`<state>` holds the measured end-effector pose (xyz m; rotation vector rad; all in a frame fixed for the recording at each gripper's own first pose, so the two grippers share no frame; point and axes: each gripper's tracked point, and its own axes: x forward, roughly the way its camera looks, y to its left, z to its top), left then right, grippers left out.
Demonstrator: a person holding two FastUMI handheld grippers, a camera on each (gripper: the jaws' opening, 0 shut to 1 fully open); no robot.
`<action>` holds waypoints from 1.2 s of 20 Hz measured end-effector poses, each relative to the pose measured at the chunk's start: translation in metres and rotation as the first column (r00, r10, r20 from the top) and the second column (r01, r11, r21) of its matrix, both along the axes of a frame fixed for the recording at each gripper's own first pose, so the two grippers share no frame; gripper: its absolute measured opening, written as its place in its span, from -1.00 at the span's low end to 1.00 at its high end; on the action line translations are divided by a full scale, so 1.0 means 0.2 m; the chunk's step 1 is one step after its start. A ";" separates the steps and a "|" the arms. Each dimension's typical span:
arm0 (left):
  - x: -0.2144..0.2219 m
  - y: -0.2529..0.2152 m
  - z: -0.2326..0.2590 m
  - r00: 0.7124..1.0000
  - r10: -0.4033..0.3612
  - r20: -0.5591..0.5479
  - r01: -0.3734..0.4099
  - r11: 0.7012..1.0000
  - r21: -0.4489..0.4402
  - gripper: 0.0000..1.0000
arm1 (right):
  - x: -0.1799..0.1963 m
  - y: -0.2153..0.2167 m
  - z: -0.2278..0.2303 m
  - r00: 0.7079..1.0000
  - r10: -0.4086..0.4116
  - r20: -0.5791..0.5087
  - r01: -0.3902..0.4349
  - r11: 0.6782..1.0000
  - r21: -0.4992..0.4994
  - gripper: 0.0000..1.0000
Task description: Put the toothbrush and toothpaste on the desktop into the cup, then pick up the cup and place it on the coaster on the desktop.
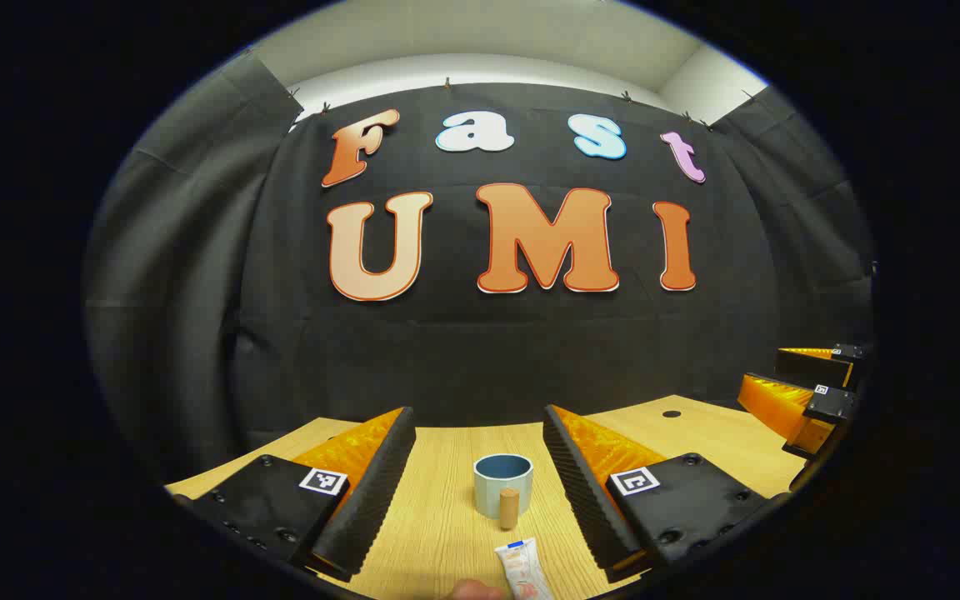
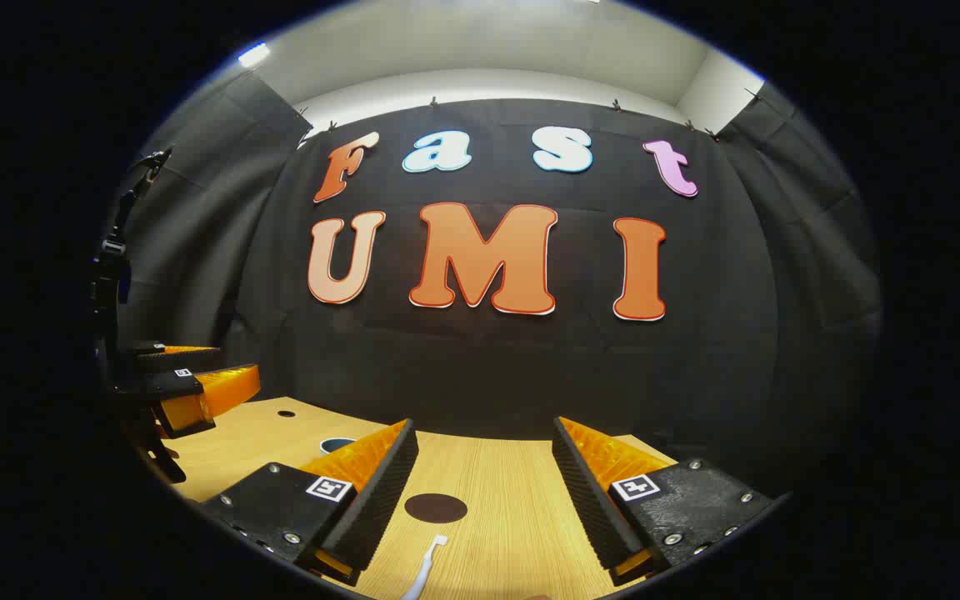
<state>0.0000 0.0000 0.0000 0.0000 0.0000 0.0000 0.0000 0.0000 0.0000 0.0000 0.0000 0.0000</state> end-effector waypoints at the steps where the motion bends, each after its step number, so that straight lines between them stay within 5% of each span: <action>1: 0.00 0.00 -0.01 1.000 -0.001 0.000 0.001 1.000 -0.001 0.96 | 0.00 -0.01 -0.01 1.000 -0.003 -0.002 0.003 1.000 0.000 0.95; 24: -0.01 -0.07 -0.05 0.999 -0.028 -0.033 0.028 1.000 0.000 0.98 | -0.02 -0.05 -0.04 0.999 -0.026 -0.037 0.027 0.999 0.035 0.95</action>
